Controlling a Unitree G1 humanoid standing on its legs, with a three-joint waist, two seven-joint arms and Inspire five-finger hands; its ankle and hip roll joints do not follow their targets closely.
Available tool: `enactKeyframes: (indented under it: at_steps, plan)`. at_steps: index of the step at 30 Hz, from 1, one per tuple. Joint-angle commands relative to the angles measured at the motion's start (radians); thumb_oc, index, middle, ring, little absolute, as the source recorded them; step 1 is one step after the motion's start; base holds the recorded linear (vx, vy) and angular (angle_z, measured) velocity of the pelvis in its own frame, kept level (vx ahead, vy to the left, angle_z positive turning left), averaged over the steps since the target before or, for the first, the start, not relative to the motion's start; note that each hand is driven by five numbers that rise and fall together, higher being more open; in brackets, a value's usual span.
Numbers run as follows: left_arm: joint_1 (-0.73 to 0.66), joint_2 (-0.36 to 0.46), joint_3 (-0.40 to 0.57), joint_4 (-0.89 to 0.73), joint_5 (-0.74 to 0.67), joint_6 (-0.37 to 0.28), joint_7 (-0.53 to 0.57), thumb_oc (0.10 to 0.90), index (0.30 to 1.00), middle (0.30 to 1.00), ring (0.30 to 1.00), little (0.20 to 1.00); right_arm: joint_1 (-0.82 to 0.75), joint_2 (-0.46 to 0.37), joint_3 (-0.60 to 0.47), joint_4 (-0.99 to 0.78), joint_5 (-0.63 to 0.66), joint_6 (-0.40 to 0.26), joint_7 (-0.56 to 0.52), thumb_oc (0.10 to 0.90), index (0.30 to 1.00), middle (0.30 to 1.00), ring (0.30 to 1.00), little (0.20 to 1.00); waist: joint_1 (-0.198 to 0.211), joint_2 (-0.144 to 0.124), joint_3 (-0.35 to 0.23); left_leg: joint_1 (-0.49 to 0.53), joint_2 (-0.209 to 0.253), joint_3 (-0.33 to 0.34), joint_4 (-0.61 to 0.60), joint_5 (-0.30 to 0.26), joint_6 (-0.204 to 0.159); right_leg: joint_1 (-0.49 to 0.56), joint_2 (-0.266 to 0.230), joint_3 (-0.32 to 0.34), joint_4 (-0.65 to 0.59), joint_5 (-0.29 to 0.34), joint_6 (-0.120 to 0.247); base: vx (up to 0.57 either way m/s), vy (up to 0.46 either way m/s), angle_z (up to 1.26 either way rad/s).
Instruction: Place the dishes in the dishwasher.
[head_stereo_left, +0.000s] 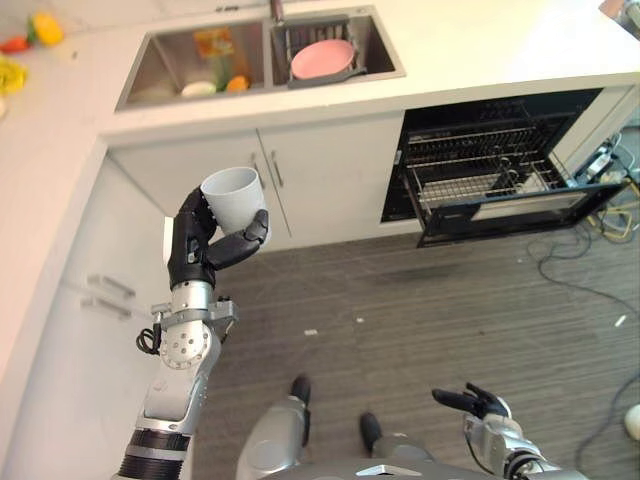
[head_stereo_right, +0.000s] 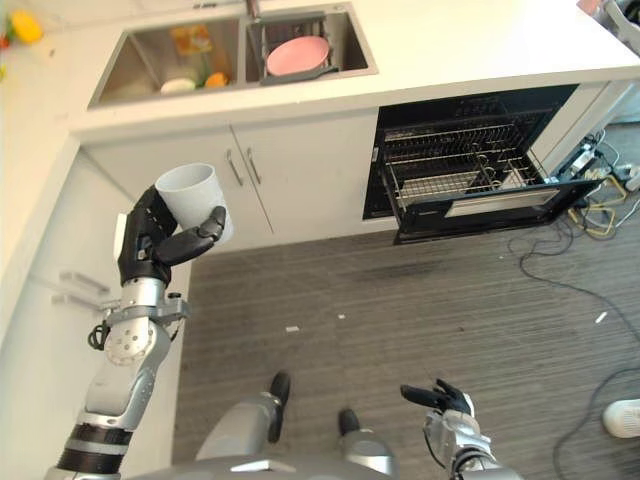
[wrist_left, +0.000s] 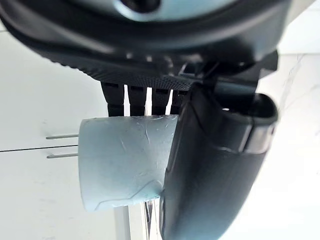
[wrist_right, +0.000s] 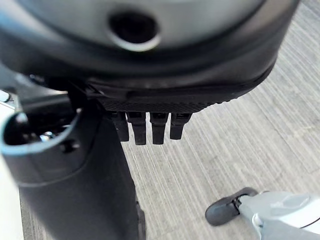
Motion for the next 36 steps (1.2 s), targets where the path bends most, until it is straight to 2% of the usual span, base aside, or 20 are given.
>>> enactKeyframes:
  at_steps: [1, 4, 6, 8, 11, 13, 14, 15, 16, 18, 21, 24, 26, 27, 28, 30, 32, 34, 35, 36]
  plan:
    - [-0.069, 0.038, 0.056, -0.140, 0.076, -0.115, 0.028, 0.400, 0.300, 0.300, 0.300, 0.300, 0.072, 0.012, 0.021, 0.043, -0.005, -0.005, -0.036, 0.800, 0.900, 0.900, 0.900, 0.900, 0.040, -0.042, -0.055, -0.013, -0.112, -0.055, 0.048, 0.084, 0.030, 0.022, 0.079, -0.091, -0.019, -0.063, 0.029, 0.45, 0.031, -0.97]
    - [-0.087, 0.037, 0.021, -0.138, 0.059, -0.114, 0.016, 0.400, 0.300, 0.300, 0.300, 0.300, 0.085, 0.007, 0.017, 0.024, 0.007, -0.014, -0.035, 0.800, 0.900, 0.900, 0.900, 0.900, 0.032, -0.032, -0.070, 0.027, -0.089, -0.014, 0.028, 0.076, 0.049, 0.031, 0.069, -0.056, -0.012, -0.090, 0.027, 0.21, 0.161, -1.59]
    - [-0.098, 0.052, 0.019, -0.142, 0.088, -0.105, 0.016, 0.400, 0.300, 0.300, 0.300, 0.300, 0.082, 0.008, 0.007, -0.014, 0.035, -0.030, -0.037, 0.800, 0.900, 0.900, 0.900, 0.900, 0.020, -0.040, -0.086, 0.054, -0.094, -0.030, 0.010, 0.062, 0.068, 0.015, 0.053, -0.048, 0.013, -0.098, 0.040, 0.23, 0.192, -0.74]
    - [-0.107, 0.059, 0.012, -0.162, 0.089, -0.110, 0.013, 0.400, 0.300, 0.300, 0.300, 0.300, 0.098, 0.014, 0.000, -0.059, 0.034, -0.046, -0.044, 0.800, 0.900, 0.900, 0.900, 0.900, 0.008, -0.050, -0.098, 0.081, -0.078, -0.001, -0.008, 0.049, 0.084, -0.011, 0.039, -0.035, 0.106, -0.108, 0.062, 0.20, 0.141, -0.50]
    - [-0.129, 0.082, 0.002, -0.155, 0.119, -0.092, 0.048, 0.400, 0.300, 0.300, 0.300, 0.300, 0.111, -0.004, -0.004, -0.204, -0.044, -0.071, -0.123, 0.800, 0.900, 0.900, 0.900, 0.900, -0.026, -0.046, -0.071, 0.136, -0.029, 0.034, -0.041, 0.033, 0.103, -0.141, 0.083, -0.033, 0.346, -0.071, 0.128, 0.10, 0.102, -0.63]
    - [-0.140, 0.090, 0.003, -0.163, 0.136, -0.092, 0.059, 0.400, 0.300, 0.300, 0.300, 0.300, 0.121, -0.030, -0.008, -0.321, -0.092, -0.075, -0.145, 0.800, 0.900, 0.900, 0.900, 0.900, -0.034, -0.040, -0.058, 0.172, -0.006, 0.063, -0.077, 0.025, 0.109, -0.215, 0.082, -0.099, 0.412, -0.043, 0.158, 0.10, 0.067, -1.32]
    - [-0.141, 0.089, 0.006, -0.167, 0.132, -0.093, 0.062, 0.400, 0.300, 0.300, 0.300, 0.300, 0.135, -0.045, -0.022, -0.404, -0.126, -0.070, -0.164, 0.800, 0.900, 0.900, 0.900, 0.900, -0.037, -0.036, -0.060, 0.186, 0.005, 0.075, -0.088, 0.019, 0.109, -0.246, 0.063, -0.148, 0.409, -0.035, 0.157, 0.08, 0.031, -0.91]
    - [-0.141, 0.089, 0.006, -0.167, 0.132, -0.093, 0.062, 0.400, 0.300, 0.300, 0.300, 0.300, 0.135, -0.045, -0.022, -0.404, -0.126, -0.070, -0.164, 0.800, 0.900, 0.900, 0.900, 0.900, -0.037, -0.036, -0.060, 0.186, 0.005, 0.075, -0.088, 0.019, 0.109, -0.246, 0.063, -0.148, 0.409, -0.035, 0.157, 0.11, 0.024, -0.55]
    - [-0.141, 0.085, 0.014, -0.173, 0.129, -0.096, 0.071, 0.400, 0.300, 0.300, 0.300, 0.300, 0.145, -0.060, -0.056, -0.506, -0.154, -0.074, -0.191, 0.800, 0.900, 0.900, 0.900, 0.900, -0.045, -0.030, -0.061, 0.203, 0.017, 0.099, -0.097, 0.006, 0.108, -0.271, 0.030, -0.209, 0.370, -0.039, 0.153, 0.18, 0.010, -0.63]
    - [-0.137, 0.102, 0.027, -0.196, 0.163, -0.104, 0.053, 0.400, 0.300, 0.300, 0.300, 0.300, 0.190, -0.129, -0.132, -0.749, -0.288, -0.081, -0.217, 0.800, 0.900, 0.900, 0.900, 0.900, -0.086, -0.027, -0.066, 0.237, 0.028, 0.158, -0.111, -0.032, 0.102, -0.315, -0.008, -0.257, 0.201, -0.016, 0.145, 0.26, -0.006, -0.89]
    - [-0.146, 0.135, 0.027, -0.187, 0.261, -0.087, 0.061, 0.400, 0.300, 0.300, 0.300, 0.300, 0.211, -0.145, -0.186, -0.926, -0.344, -0.108, -0.241, 0.800, 0.900, 0.900, 0.900, 0.900, -0.118, -0.025, -0.054, 0.272, 0.017, 0.171, -0.111, -0.058, 0.106, -0.379, 0.004, -0.243, 0.075, 0.071, 0.156, 0.19, -0.030, -0.82]
    - [-0.122, 0.114, 0.025, -0.206, 0.282, -0.098, 0.046, 0.400, 0.300, 0.300, 0.300, 0.300, 0.224, -0.120, -0.216, -1.098, -0.340, -0.146, -0.213, 0.800, 0.900, 0.900, 0.900, 0.900, -0.134, -0.033, -0.076, 0.300, 0.011, 0.186, -0.111, -0.085, 0.095, -0.338, -0.010, -0.242, -0.002, 0.101, 0.150, 0.20, -0.119, -0.26]
    - [-0.109, 0.092, 0.039, -0.214, 0.277, -0.104, 0.052, 0.400, 0.300, 0.300, 0.300, 0.300, 0.220, -0.090, -0.227, -1.181, -0.275, -0.180, -0.197, 0.800, 0.900, 0.900, 0.900, 0.900, -0.132, -0.026, -0.094, 0.308, 0.035, 0.212, -0.111, -0.088, 0.078, -0.308, 0.008, -0.249, -0.017, 0.094, 0.137, 0.28, -0.270, -0.05]
    - [-0.106, 0.074, 0.042, -0.216, 0.265, -0.114, 0.056, 0.400, 0.300, 0.300, 0.300, 0.300, 0.228, -0.090, -0.248, -1.276, -0.298, -0.200, -0.199, 0.800, 0.900, 0.900, 0.900, 0.900, -0.132, -0.026, -0.109, 0.316, 0.065, 0.219, -0.107, -0.084, 0.052, -0.268, 0.012, -0.254, -0.013, 0.073, 0.119, 0.21, -0.252, -0.23]
    - [-0.104, 0.074, 0.041, -0.217, 0.264, -0.114, 0.055, 0.400, 0.300, 0.300, 0.300, 0.300, 0.233, -0.089, -0.250, -1.284, -0.300, -0.195, -0.199, 0.800, 0.900, 0.900, 0.900, 0.900, -0.135, -0.024, -0.106, 0.321, 0.067, 0.215, -0.107, -0.085, 0.050, -0.262, 0.013, -0.259, -0.013, 0.071, 0.117, 0.20, -0.251, -0.21]
    - [-0.105, 0.052, 0.035, -0.223, 0.264, -0.124, 0.059, 0.400, 0.300, 0.300, 0.300, 0.300, 0.220, -0.088, -0.255, -1.341, -0.288, -0.219, -0.193, 0.800, 0.900, 0.900, 0.900, 0.900, -0.140, -0.026, -0.111, 0.319, 0.098, 0.221, -0.031, -0.084, 0.023, -0.222, 0.014, -0.288, -0.015, 0.056, 0.101, 0.12, -0.209, 0.18]
    - [-0.127, 0.053, 0.019, -0.227, 0.259, -0.129, 0.057, 0.400, 0.300, 0.300, 0.300, 0.300, 0.197, -0.090, -0.250, -1.375, -0.251, -0.239, -0.195, 0.800, 0.900, 0.900, 0.900, 0.900, -0.136, -0.034, -0.095, 0.260, 0.109, 0.217, 0.143, -0.024, -0.002, -0.186, 0.016, -0.291, -0.016, 0.039, 0.082, 0.07, -0.261, 0.26]
    - [-0.153, 0.059, 0.003, -0.232, 0.273, -0.128, 0.067, 0.400, 0.300, 0.300, 0.300, 0.300, 0.164, -0.104, -0.230, -1.389, -0.233, -0.253, -0.196, 0.800, 0.900, 0.900, 0.900, 0.900, -0.118, -0.063, -0.065, 0.179, 0.064, 0.180, 0.354, -0.020, 0.000, -0.156, 0.001, -0.285, -0.017, 0.025, 0.064, 0.06, -0.223, 0.11]
    - [-0.157, 0.062, 0.001, -0.236, 0.284, -0.119, 0.079, 0.400, 0.300, 0.300, 0.300, 0.300, 0.148, -0.103, -0.218, -1.391, -0.219, -0.252, -0.203, 0.800, 0.900, 0.900, 0.900, 0.900, -0.105, -0.068, -0.058, 0.155, 0.031, 0.156, 0.384, -0.028, 0.004, -0.146, -0.001, -0.284, -0.017, 0.021, 0.058, 0.10, -0.142, 0.26]
    - [-0.162, 0.067, 0.002, -0.244, 0.285, -0.118, 0.088, 0.400, 0.300, 0.300, 0.300, 0.300, 0.137, -0.101, -0.211, -1.389, -0.212, -0.249, -0.201, 0.800, 0.900, 0.900, 0.900, 0.900, -0.100, -0.064, -0.054, 0.119, 0.016, 0.162, 0.320, -0.049, 0.018, -0.134, 0.001, -0.283, -0.018, 0.014, 0.062, 0.12, -0.080, -0.10]
